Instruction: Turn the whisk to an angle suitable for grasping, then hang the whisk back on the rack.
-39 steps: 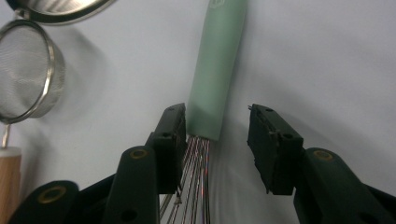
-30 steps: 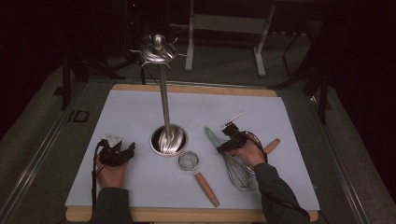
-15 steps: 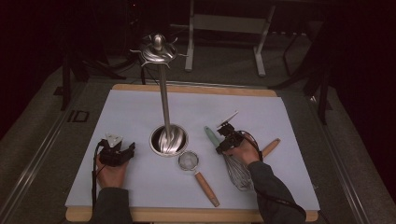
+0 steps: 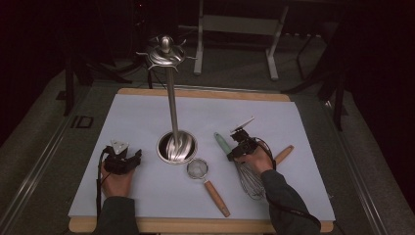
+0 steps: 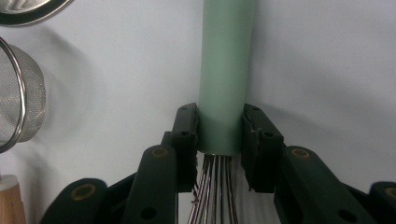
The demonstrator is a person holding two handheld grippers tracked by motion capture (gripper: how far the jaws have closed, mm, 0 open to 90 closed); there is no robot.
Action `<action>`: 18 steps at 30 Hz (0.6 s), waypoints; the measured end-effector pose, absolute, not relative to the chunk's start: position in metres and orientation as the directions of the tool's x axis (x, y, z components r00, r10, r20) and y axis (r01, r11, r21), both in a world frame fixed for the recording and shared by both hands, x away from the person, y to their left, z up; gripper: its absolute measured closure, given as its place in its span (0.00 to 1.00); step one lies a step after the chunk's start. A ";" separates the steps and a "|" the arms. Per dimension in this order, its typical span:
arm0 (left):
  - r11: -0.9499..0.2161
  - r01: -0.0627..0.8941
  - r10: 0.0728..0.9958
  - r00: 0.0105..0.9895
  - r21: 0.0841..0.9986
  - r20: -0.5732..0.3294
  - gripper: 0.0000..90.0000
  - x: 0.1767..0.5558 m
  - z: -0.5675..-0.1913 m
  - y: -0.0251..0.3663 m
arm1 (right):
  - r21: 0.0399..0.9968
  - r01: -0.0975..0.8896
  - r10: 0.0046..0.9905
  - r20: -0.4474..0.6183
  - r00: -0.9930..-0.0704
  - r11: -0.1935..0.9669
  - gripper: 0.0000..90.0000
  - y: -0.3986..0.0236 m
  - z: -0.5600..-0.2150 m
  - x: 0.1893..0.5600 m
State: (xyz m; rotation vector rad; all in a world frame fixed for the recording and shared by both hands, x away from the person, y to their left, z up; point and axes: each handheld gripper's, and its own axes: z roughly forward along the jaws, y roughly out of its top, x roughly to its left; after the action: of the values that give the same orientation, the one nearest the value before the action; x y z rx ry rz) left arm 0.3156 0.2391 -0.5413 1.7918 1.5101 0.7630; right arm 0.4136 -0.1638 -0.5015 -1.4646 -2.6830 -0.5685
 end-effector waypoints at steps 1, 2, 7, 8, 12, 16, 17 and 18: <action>-0.111 0.599 0.987 0.161 0.793 0.016 0.50 0.316 -0.541 0.239 | 0.299 0.820 0.808 0.200 -0.555 0.489 0.77 -0.164 -0.501 0.414; -0.111 0.599 0.987 0.161 0.793 0.016 0.50 0.316 -0.541 0.239 | 0.299 0.820 0.806 0.205 -0.555 0.489 0.77 -0.163 -0.501 0.414; -0.111 0.599 0.987 0.161 0.793 0.016 0.50 0.316 -0.541 0.239 | 0.325 0.805 0.790 0.215 -0.574 0.496 0.77 -0.163 -0.496 0.410; -0.111 0.598 0.987 0.162 0.794 0.016 0.50 0.316 -0.541 0.239 | 0.328 0.801 0.787 0.211 -0.579 0.501 0.77 -0.163 -0.495 0.409; -0.113 0.598 0.987 0.163 0.794 0.017 0.50 0.316 -0.541 0.239 | 0.366 0.777 0.771 0.202 -0.604 0.513 0.77 -0.163 -0.485 0.403; -0.113 0.598 0.987 0.162 0.794 0.018 0.50 0.315 -0.541 0.239 | 0.407 0.759 0.761 0.201 -0.617 0.508 0.77 -0.167 -0.474 0.398; -0.113 0.598 0.987 0.162 0.794 0.018 0.50 0.315 -0.541 0.239 | 0.418 0.753 0.757 0.199 -0.622 0.508 0.77 -0.168 -0.471 0.397; -0.112 0.598 0.987 0.161 0.794 0.017 0.50 0.315 -0.541 0.239 | 0.431 0.748 0.754 0.200 -0.625 0.505 0.77 -0.169 -0.468 0.396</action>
State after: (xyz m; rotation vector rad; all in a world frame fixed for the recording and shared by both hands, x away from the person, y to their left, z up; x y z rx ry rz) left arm 0.3155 0.2389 -0.5413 1.7915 1.5094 0.7643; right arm 0.3956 -0.1693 -0.4677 -1.3661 -2.7370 -0.7726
